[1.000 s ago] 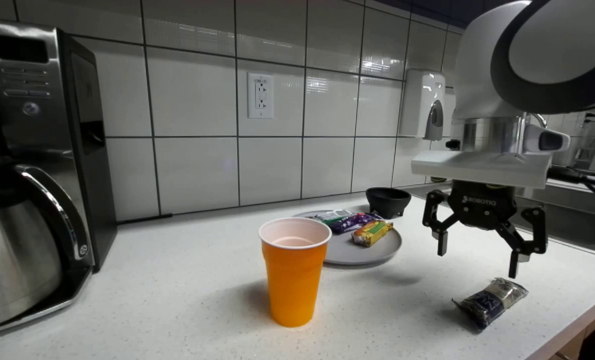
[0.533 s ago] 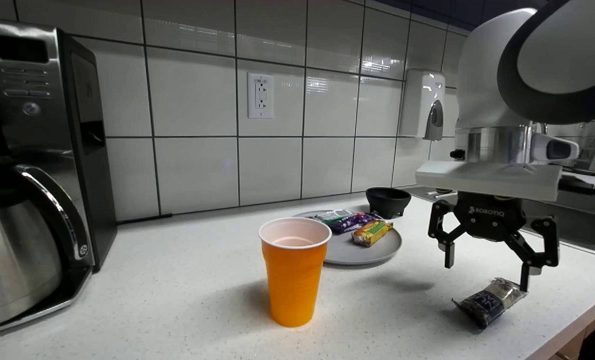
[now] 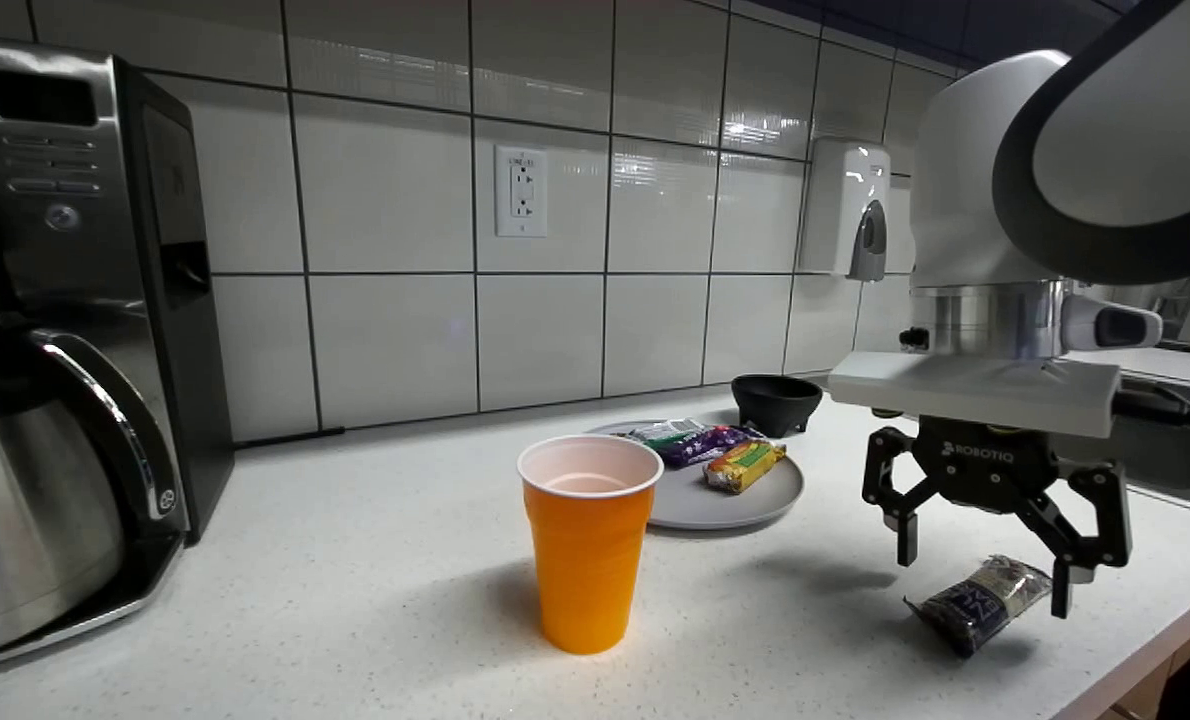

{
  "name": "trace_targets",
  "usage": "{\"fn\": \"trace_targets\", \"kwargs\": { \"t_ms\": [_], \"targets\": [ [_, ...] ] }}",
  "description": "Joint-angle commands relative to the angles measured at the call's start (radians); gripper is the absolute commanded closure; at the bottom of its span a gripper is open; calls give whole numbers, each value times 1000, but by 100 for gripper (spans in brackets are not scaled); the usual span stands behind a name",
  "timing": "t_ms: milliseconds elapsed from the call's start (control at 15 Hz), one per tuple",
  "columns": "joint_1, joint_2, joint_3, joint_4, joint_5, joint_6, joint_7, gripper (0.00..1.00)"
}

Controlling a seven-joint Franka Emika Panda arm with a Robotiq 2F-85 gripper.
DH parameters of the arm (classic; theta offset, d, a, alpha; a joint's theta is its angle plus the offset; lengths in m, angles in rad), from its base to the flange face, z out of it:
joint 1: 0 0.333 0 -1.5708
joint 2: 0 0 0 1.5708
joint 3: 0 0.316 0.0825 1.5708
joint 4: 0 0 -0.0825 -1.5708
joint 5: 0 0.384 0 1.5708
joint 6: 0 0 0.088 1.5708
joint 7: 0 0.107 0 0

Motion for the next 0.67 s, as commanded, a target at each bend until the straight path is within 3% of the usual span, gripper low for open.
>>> {"fn": "trace_targets", "kwargs": {
  "t_ms": [0, 600],
  "targets": [
    [-7, 8, 16, -7, -27, 25, 55, 0],
    [-1, 7, 17, -16, -132, 53, 162, 0]
  ]
}}
